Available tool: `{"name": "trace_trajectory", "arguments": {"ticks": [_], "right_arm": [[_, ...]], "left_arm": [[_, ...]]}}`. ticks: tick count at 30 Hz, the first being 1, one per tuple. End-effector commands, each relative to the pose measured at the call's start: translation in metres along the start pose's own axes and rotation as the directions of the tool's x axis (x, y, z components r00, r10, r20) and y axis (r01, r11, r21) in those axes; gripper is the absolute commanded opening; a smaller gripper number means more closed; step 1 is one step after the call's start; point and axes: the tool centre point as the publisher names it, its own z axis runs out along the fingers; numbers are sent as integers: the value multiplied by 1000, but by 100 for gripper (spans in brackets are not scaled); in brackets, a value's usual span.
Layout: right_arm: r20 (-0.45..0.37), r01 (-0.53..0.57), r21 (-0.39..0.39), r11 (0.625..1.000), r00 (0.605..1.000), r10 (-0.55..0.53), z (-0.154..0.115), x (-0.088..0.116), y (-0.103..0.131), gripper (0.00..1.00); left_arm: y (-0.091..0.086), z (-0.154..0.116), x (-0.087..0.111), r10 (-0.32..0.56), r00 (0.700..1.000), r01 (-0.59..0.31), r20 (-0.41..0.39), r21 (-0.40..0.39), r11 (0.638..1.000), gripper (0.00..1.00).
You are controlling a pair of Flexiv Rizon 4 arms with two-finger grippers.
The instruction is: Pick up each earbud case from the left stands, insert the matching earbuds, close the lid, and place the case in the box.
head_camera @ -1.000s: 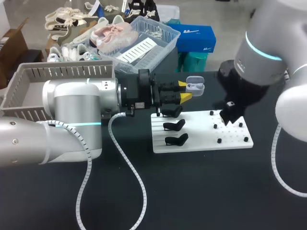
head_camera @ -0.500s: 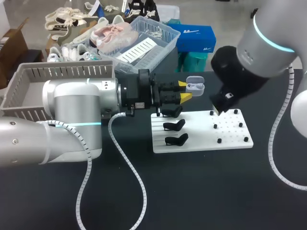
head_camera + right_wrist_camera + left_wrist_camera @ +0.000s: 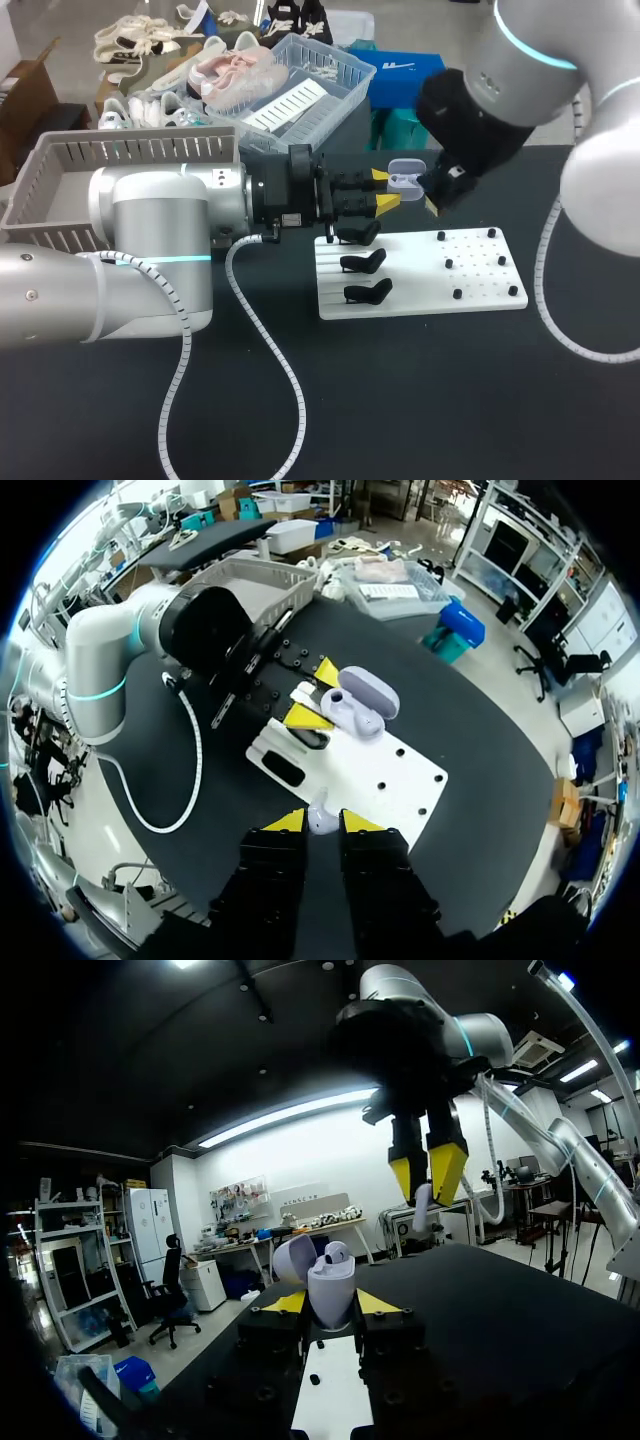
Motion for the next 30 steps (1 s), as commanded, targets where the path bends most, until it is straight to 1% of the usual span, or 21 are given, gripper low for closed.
{"name": "trace_trajectory", "arguments": {"ticks": [1, 9, 14, 23, 30], "right_arm": [[-51, 2, 0, 1000, 999, -2, 9, -23, -1, 0], [-41, 26, 9, 1000, 999, -26, 7, -42, 0, 0], [-69, 32, 11, 999, 997, -31, 12, -51, -3, 0], [-94, 41, 33, 999, 995, -37, 13, -56, -13, 0], [-91, 34, 27, 999, 995, -31, 15, -57, -16, 0]], "left_arm": [[-1, 0, 0, 1, 1000, -1, 1, -4, 1000, 0], [-1, 0, 0, 1, 1000, -1, 1, -4, 1000, 0], [-1, 0, 0, 1, 1000, -1, 1, -4, 1000, 0], [-1, 0, 0, 1, 1000, -1, 1, -4, 1000, 0], [-1, 0, 0, 1, 1000, -1, 1, -4, 1000, 0]]}}
